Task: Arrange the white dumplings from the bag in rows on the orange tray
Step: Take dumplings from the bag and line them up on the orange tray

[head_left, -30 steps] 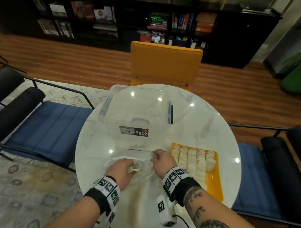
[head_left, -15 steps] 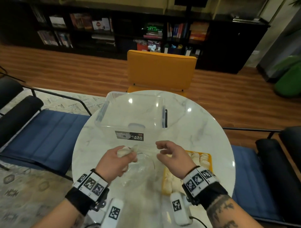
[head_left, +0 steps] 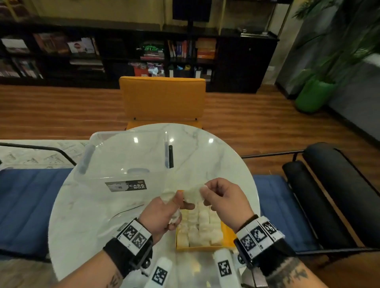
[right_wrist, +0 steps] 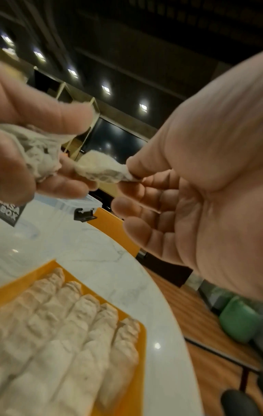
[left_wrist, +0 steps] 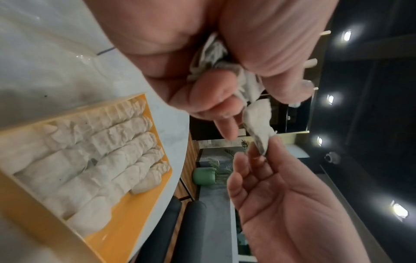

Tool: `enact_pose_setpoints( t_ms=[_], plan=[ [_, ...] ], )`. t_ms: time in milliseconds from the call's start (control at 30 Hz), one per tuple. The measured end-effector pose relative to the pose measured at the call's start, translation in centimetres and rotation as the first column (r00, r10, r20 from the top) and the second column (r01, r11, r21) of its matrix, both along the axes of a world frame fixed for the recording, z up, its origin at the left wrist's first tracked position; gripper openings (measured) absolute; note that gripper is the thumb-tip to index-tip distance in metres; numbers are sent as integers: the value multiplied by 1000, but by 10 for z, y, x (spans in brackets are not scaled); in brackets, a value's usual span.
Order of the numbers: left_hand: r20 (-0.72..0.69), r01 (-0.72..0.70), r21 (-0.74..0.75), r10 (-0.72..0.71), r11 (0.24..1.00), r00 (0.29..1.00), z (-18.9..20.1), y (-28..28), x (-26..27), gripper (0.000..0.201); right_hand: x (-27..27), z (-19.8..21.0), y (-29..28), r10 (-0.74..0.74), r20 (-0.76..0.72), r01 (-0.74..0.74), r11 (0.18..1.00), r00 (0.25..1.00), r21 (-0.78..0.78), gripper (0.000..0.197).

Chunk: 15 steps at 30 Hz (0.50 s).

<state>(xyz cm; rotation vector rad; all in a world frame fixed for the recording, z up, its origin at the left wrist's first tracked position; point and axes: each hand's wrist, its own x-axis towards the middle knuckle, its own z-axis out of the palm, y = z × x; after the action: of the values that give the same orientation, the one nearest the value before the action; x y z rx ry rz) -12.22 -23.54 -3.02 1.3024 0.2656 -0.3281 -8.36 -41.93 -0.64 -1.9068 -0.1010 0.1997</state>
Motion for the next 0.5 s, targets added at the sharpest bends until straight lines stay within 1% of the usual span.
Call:
enact_pose_setpoints(
  t_ms=[33, 67, 167, 200, 267, 300, 333, 367, 400, 433, 500],
  plan=[
    [26, 2, 47, -3, 999, 1000, -2, -3, 2, 60, 0, 0, -3, 2, 13, -2, 1000, 1000, -26, 11],
    [31, -1, 100, -2, 995, 1000, -4, -5, 3, 57, -1, -1, -5, 11, 21, -11, 999, 1000, -43, 10],
    [29, 20, 232, -28, 972, 999, -11, -12, 8, 15, -2, -1, -11, 15, 30, -13, 998, 999, -65, 5],
    [31, 49, 267, -60, 962, 998, -15, -14, 8, 14, -1, -1, -13, 17, 40, -13, 996, 999, -84, 5],
    [12, 89, 332, -98, 939, 995, -20, -18, 8, 23, 2, -1, -17, 41, 82, -27, 986, 996, -164, 8],
    [-5, 97, 362, -102, 927, 995, -24, -19, 9, 23, 5, -2, -19, 55, 108, -30, 975, 993, -222, 9],
    [-15, 98, 395, -101, 913, 995, -29, -18, 10, 19, 9, -4, -22, 75, 125, -36, 957, 989, -289, 9],
    [-22, 94, 454, -94, 886, 995, -35, -16, 11, 12, 13, -6, -27, 102, 120, -52, 931, 988, -362, 11],
    [-20, 86, 540, -90, 837, 996, -41, -12, 13, 8, 18, -8, -31, 127, 89, -77, 899, 988, -431, 12],
    [-16, 79, 640, -90, 764, 996, -49, -8, 14, 9, 22, -11, -35, 142, 44, -103, 868, 989, -486, 12],
    [-39, 86, 801, -92, 593, 995, -61, -3, 16, 24, 29, -19, -44, 130, -30, -125, 826, 991, -549, 12]
  ],
)
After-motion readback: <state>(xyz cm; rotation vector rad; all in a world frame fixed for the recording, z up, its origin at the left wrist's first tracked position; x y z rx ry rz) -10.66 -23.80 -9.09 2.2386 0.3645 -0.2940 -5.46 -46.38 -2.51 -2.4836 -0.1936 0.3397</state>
